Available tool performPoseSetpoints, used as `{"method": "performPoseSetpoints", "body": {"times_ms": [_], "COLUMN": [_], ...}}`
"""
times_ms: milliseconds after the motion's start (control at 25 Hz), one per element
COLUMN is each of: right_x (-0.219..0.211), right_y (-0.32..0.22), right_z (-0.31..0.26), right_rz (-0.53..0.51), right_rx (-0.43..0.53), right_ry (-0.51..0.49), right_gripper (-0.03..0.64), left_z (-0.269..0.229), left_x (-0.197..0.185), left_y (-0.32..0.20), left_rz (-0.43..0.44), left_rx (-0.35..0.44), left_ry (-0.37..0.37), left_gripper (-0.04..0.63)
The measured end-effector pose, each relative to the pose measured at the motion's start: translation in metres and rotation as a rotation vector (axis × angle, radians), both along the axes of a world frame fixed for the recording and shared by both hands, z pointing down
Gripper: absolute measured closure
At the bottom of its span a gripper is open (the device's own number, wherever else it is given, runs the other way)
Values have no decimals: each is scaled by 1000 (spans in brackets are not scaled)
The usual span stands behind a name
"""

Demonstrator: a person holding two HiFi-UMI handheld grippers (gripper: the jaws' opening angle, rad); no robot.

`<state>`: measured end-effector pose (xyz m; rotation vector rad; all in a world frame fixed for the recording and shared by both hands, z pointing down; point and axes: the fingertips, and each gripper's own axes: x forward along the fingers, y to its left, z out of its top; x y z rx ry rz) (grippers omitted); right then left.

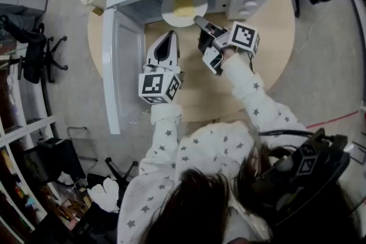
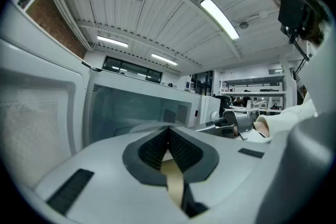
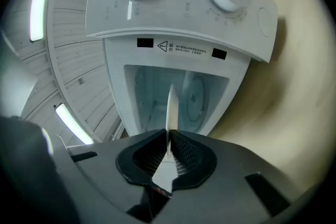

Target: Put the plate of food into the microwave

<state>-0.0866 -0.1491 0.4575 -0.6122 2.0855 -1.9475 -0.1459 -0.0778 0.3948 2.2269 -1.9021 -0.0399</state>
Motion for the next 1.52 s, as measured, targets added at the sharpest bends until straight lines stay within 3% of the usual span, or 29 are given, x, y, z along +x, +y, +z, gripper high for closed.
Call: {"method": "performPoseSetpoints", "body": {"times_ms": [320,800,1080,1400,1440,1480,1520], "right_x": [-13,-35,-39,-52,-52,-53,-53], "right_y": [-15,-38,-42,-48,-48,-49,-50], "right_z": [9,31,36,43,43,43,43], "right_rz": [55,98,96,23,14,4,-5], "right_rx": [10,-50,-67,-90,-84,-75,-63], "right_ry": [15,67,115,163,164,167,171], "right_gripper": [597,597,597,595,588,514,497], "left_z": [7,16,19,18,18,18,18], "left_x": [-7,-20,-23,-29,-30,-30,-31], "left_y": [-16,-42,-47,-48,-47,-47,-47], "left_rz": [24,42,33,20,19,17,15], "left_rx": [-5,-27,-32,-30,-30,-30,-30], "left_ry": [21,46,51,53,55,56,56], "left_gripper": [594,594,594,594,594,594,594]}}
